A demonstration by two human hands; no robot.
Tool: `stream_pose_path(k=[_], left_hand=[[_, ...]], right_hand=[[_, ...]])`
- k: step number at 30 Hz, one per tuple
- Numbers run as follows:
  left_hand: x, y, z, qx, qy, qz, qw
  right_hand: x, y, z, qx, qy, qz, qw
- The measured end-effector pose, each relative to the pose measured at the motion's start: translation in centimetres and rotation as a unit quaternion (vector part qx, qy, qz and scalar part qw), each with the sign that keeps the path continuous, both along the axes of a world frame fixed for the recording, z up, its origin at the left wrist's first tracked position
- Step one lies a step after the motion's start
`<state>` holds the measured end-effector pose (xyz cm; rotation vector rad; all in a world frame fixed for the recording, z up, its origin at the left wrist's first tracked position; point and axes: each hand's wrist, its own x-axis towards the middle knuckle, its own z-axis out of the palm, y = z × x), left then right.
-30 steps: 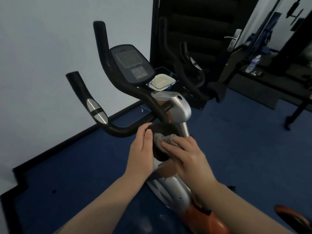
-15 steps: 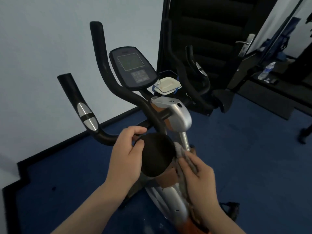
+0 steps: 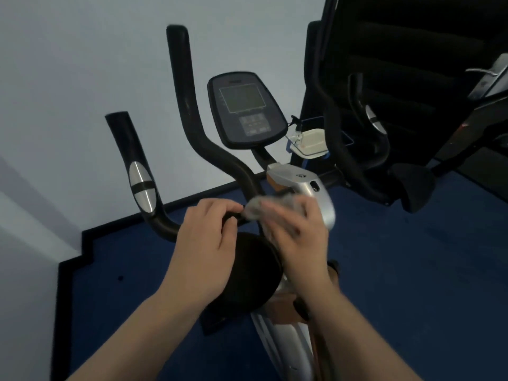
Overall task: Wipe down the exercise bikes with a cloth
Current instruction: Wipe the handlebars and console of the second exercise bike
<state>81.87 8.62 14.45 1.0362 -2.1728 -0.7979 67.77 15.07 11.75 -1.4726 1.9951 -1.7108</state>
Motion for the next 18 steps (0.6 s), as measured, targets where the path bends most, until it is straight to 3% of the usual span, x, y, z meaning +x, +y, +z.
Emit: stream_pose_path(k=[3,7,9,14,16,18], left_hand=[[-0.1,0.1,0.0,0.014,-0.007,0.012,1.0],[-0.1,0.1,0.1,0.025,0.011,0.025,0.999],[-0.2,0.1,0.1,0.027,0.012,0.029,0.999],[-0.2,0.1,0.0,0.036,0.02,0.04,0.998],[-0.1,0.2,0.0,0.042,0.021,0.047,0.998],[-0.1,0.2,-0.1,0.046,0.022,0.047,0.998]], right_hand=[[-0.7,-1.2,0.7,-0.002,-0.079,0.015,0.997],[2.9,3.6,-2.5,-0.029,-0.151,0.004,0.988],[2.4,3.1,-2.8,-0.046,-0.143,0.006,0.989],[-0.3,-2.0,0.3,-0.03,-0.024,0.025,0.999],[-0.5,-2.3,0.7,-0.03,-0.045,0.015,0.998],[-1.9,-2.0,1.2,-0.071,-0.123,-0.073,0.987]])
